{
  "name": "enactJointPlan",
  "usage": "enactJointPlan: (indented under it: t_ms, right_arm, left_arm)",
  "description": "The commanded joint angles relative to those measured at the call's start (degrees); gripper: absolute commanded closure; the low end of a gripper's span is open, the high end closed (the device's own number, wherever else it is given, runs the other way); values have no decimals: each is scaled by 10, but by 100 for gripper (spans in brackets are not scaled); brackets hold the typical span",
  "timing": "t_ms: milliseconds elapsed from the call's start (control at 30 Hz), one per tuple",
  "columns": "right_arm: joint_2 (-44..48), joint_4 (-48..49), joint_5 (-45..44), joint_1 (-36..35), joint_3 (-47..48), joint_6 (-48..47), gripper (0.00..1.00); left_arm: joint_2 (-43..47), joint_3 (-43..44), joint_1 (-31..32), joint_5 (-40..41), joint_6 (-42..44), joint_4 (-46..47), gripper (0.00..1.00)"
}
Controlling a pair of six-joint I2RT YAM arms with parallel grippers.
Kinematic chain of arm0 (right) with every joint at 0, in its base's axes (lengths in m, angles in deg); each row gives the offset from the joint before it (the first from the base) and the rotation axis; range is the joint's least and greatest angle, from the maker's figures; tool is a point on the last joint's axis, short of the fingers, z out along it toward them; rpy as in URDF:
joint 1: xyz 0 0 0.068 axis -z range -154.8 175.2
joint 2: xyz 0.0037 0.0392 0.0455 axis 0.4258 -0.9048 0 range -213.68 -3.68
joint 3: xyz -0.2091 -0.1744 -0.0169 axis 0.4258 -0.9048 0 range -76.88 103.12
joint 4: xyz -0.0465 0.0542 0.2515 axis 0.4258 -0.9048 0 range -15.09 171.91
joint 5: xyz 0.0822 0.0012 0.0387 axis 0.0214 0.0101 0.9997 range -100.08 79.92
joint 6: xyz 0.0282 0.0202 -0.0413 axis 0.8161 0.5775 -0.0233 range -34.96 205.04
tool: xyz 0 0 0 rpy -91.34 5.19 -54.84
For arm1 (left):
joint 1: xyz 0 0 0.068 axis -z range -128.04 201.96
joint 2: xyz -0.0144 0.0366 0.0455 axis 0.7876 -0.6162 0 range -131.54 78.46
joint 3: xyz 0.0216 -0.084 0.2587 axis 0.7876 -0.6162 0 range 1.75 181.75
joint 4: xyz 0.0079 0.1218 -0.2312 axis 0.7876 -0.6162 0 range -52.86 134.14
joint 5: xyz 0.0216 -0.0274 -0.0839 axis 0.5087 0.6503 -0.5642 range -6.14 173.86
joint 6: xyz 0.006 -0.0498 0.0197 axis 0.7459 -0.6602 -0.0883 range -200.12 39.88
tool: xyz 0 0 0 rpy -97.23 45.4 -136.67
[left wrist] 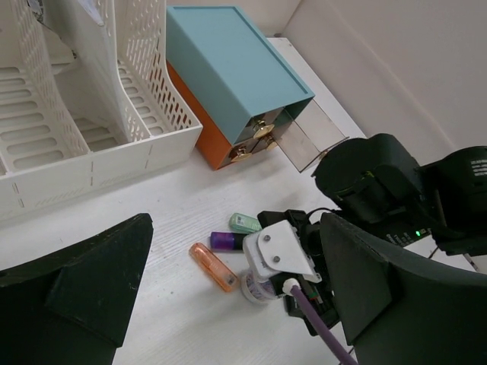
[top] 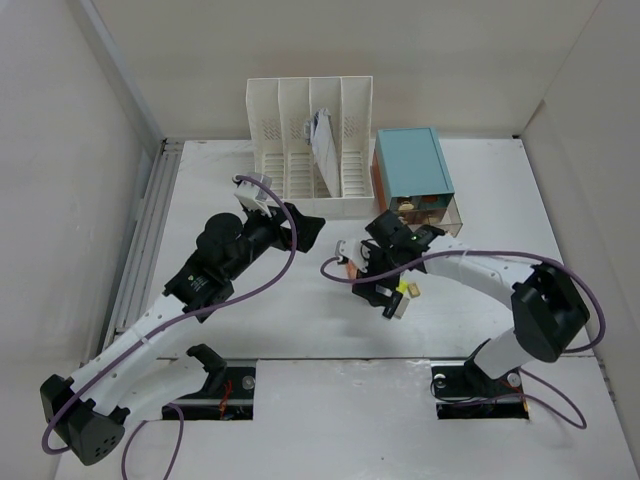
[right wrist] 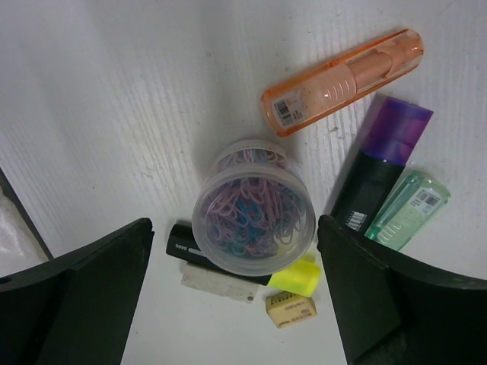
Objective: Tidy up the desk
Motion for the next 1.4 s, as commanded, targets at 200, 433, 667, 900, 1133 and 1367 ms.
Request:
enactJointPlan:
  t_ms: [200,433,667,900,1133,1367]
  right_arm:
    - [-50,23,4,-6,27,7,19]
    - [-37,29,-2,-6,27,13,57]
    - [26,7,-38,-6,49,8,74]
    - [137,15,-116,71,118,-1,78]
    - [153,89,-251,165,124,71,78]
    - [145,116,-281,220,113,118,80]
  left_arm:
    - [14,-4,-3,1,13,20,10]
    - [14,-4,-3,1,13,20,10]
    - [19,-4,-3,6,13,20,10]
    - [24,-4,-3,12,13,20,10]
    - [24,-4,-3,12,13,20,10]
    - [30,-4,-3,6,13,20,10]
